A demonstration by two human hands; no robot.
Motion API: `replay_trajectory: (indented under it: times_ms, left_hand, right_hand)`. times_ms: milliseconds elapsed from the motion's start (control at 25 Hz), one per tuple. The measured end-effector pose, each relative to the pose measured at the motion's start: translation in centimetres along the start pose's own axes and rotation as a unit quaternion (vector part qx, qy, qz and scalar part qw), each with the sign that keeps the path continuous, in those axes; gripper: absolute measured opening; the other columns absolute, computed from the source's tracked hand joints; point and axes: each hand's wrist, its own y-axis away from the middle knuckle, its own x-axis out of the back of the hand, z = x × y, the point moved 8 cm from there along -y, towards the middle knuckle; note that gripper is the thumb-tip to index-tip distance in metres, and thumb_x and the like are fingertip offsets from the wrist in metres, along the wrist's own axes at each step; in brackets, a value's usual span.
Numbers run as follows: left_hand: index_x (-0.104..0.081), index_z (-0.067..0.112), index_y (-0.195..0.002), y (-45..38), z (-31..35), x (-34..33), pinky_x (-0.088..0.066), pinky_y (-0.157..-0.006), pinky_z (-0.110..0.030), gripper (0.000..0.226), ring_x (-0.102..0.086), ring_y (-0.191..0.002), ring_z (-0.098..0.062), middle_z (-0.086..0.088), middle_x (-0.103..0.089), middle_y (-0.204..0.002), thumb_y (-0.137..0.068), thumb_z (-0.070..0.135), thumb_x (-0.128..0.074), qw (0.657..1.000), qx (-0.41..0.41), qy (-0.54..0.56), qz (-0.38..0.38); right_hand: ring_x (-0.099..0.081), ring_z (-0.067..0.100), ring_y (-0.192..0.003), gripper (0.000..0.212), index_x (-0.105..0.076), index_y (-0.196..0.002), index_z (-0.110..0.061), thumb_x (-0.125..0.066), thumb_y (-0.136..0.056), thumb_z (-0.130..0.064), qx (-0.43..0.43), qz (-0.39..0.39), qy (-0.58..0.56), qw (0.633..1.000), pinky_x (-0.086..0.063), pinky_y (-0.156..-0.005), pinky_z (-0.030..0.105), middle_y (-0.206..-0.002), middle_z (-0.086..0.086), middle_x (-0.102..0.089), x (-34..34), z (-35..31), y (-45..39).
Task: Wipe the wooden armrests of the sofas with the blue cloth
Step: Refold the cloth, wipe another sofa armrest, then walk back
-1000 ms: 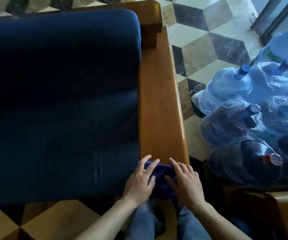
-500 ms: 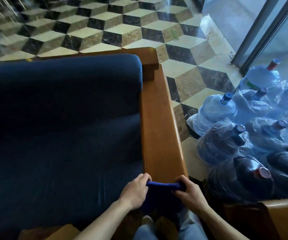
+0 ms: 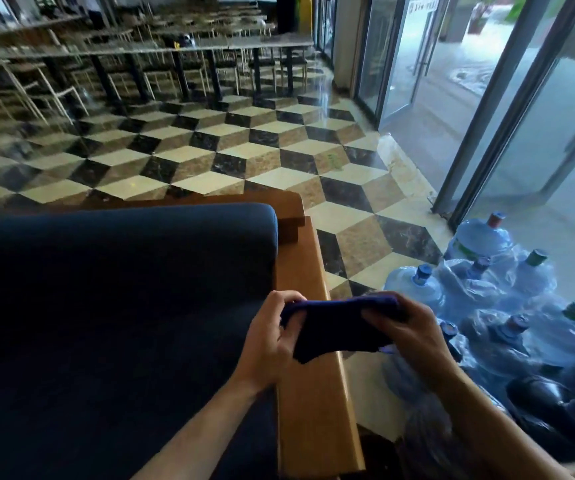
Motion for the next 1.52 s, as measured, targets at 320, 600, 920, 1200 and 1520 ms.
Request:
replay_trajectory:
  times_ms: [320, 600, 920, 1200, 1520]
  left_hand:
    - [-0.057, 0.028, -0.109, -7.6, 11.7, -2.1, -0.052, -0.079, -0.017, 0.018, -0.065, -0.098, -0.006, 0.014, -0.067, -0.102, -0.098, 0.015, -0.057, 0.996, -0.042, 0.060, 0.057]
    - [-0.060, 0.024, -0.106, -12.1, 17.1, -8.9, -0.050, -0.081, -0.014, 0.021, -0.063, -0.097, 0.001, 0.022, -0.067, -0.100, -0.097, 0.005, -0.057, 0.992, -0.072, 0.067, 0.081]
    - [-0.062, 0.022, -0.103, -16.0, 19.7, -15.7, -0.054, -0.083, -0.023, 0.021, -0.065, -0.095, -0.004, 0.010, -0.069, -0.100, -0.095, 0.002, -0.059, 0.989, -0.069, 0.112, 0.073]
    - [-0.063, 0.023, -0.103, -18.8, 19.2, -17.5, -0.054, -0.084, -0.024, 0.022, -0.066, -0.096, -0.007, 0.008, -0.069, -0.102, -0.094, 0.003, -0.060, 0.990, -0.089, 0.095, 0.062]
    - [-0.065, 0.030, -0.104, -25.4, 15.9, -15.7, -0.056, -0.085, -0.027, 0.019, -0.066, -0.101, -0.013, 0.011, -0.071, -0.103, -0.092, 0.016, -0.063, 0.987, -0.120, 0.088, 0.055]
  right_hand:
    - [-0.062, -0.004, -0.064, 0.024, -0.068, -0.086, -0.027, -0.075, -0.081, -0.004, 0.105, 0.050, 0.002, 0.993, -0.048, -0.059, 0.010, -0.072, -0.019, -0.071, 9.3, -9.6, -5.0]
    - [-0.061, 0.006, -0.067, 0.026, -0.071, -0.081, -0.037, -0.076, -0.081, -0.011, 0.120, 0.048, -0.012, 0.992, -0.050, -0.067, 0.030, -0.072, -0.009, -0.071, 18.4, -10.2, -8.0]
    - [-0.061, 0.009, -0.069, 0.011, -0.071, -0.085, -0.029, -0.076, -0.079, -0.021, 0.115, 0.061, -0.042, 0.991, -0.049, -0.066, 0.033, -0.071, -0.008, -0.069, 26.1, -9.0, -9.3]
    - [-0.064, 0.012, -0.072, 0.016, -0.072, -0.086, -0.028, -0.077, -0.082, -0.013, 0.110, 0.062, -0.049, 0.991, -0.052, -0.069, 0.037, -0.074, -0.005, -0.071, 28.2, -8.2, -11.5]
    - [-0.065, 0.007, -0.068, 0.012, -0.073, -0.088, -0.020, -0.076, -0.081, -0.011, 0.117, 0.045, -0.018, 0.992, -0.053, -0.063, 0.024, -0.073, -0.005, -0.071, 26.7, -8.2, -18.9]
